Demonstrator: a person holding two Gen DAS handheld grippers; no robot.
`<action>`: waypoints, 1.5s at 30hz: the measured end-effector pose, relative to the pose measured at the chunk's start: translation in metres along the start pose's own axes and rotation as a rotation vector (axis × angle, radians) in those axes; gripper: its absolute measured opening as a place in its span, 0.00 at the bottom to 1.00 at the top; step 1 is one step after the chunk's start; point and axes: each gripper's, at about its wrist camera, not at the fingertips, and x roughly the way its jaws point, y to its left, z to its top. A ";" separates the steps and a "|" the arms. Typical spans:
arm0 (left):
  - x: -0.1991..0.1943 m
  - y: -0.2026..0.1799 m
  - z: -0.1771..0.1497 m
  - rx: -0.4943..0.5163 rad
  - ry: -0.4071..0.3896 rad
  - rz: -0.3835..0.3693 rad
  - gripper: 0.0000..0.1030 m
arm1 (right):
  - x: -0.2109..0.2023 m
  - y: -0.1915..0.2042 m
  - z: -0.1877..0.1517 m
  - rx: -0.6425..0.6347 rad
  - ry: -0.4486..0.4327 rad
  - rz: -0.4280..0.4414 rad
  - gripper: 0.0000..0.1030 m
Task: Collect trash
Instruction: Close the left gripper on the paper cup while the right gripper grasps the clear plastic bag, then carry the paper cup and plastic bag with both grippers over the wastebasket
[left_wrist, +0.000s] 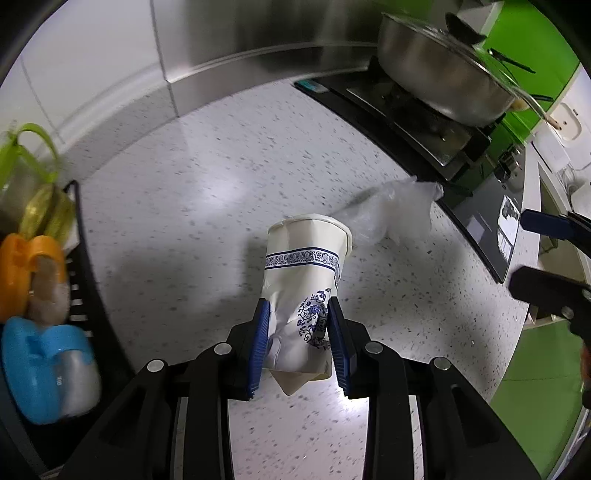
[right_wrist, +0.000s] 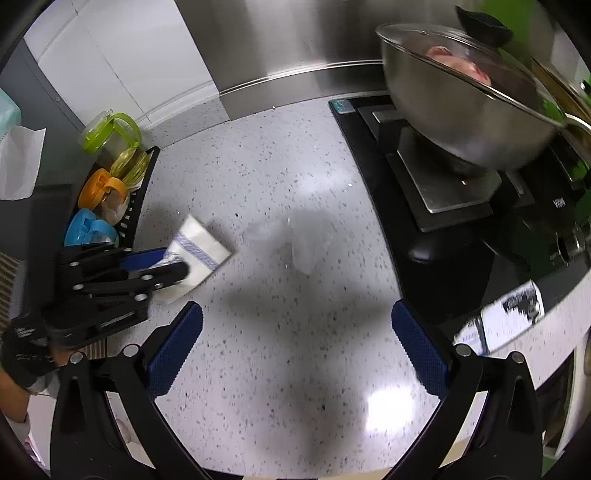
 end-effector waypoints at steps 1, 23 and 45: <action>-0.004 0.002 -0.001 -0.006 -0.005 0.007 0.30 | 0.004 0.001 0.004 -0.005 0.002 -0.001 0.97; -0.024 0.026 -0.026 -0.103 -0.015 0.030 0.31 | 0.083 -0.005 0.037 -0.089 0.090 -0.021 0.13; -0.111 -0.074 -0.038 0.382 -0.101 -0.111 0.31 | -0.129 0.012 -0.101 0.195 -0.150 -0.185 0.04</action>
